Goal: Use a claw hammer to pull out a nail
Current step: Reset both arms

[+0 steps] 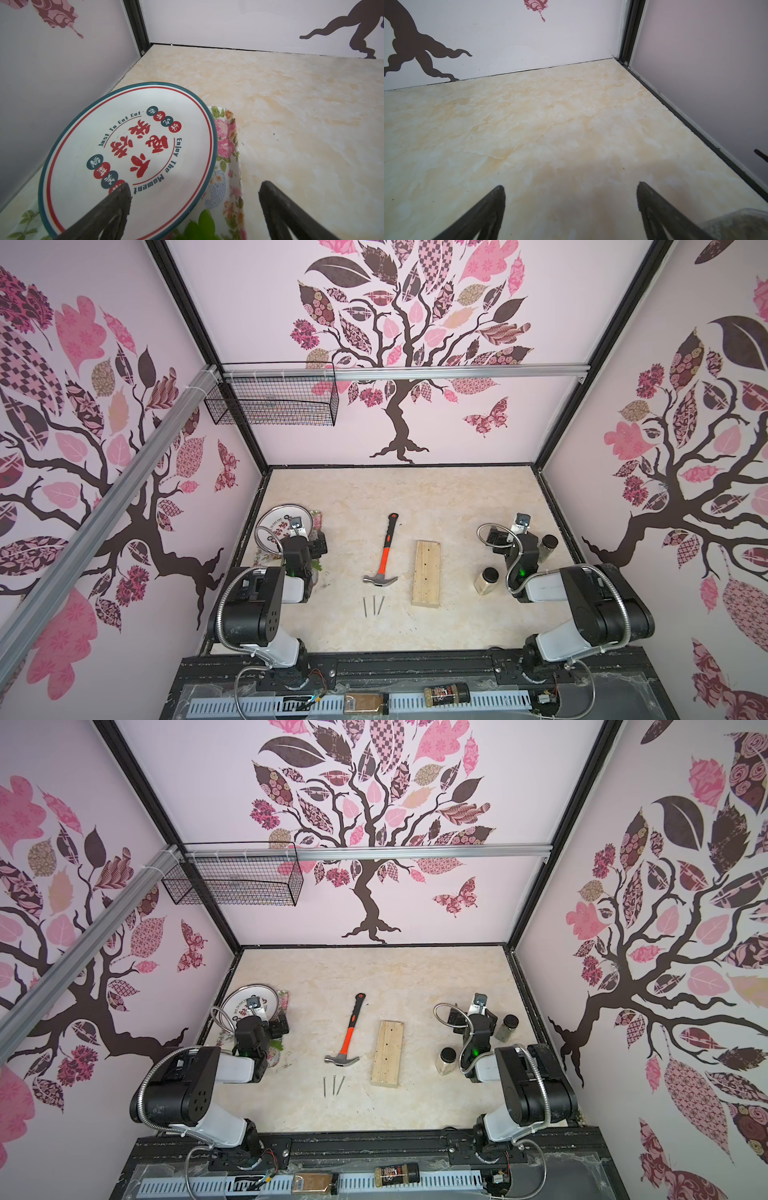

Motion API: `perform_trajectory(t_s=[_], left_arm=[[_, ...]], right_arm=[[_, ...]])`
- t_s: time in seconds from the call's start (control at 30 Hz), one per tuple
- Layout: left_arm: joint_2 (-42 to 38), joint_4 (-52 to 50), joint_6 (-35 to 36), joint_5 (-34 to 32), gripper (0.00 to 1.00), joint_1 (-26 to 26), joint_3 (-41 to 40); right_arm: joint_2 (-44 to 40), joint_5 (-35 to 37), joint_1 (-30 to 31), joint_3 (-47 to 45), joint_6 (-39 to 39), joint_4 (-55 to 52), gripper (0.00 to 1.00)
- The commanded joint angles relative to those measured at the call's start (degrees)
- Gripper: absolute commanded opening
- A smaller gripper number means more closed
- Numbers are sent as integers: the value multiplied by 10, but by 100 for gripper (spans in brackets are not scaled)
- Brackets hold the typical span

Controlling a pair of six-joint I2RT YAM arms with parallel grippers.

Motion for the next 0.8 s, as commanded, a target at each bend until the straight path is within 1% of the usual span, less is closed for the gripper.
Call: perform_trajectory(t_s=[0.0,0.77], left_arm=[[-9,5,2,-6,98,-2,21],[-9,5,1,-7,98,-2,21]], right_arm=[[0,-4,-3,4,4,16,100],[2,-5,-4,8,4,12,100]])
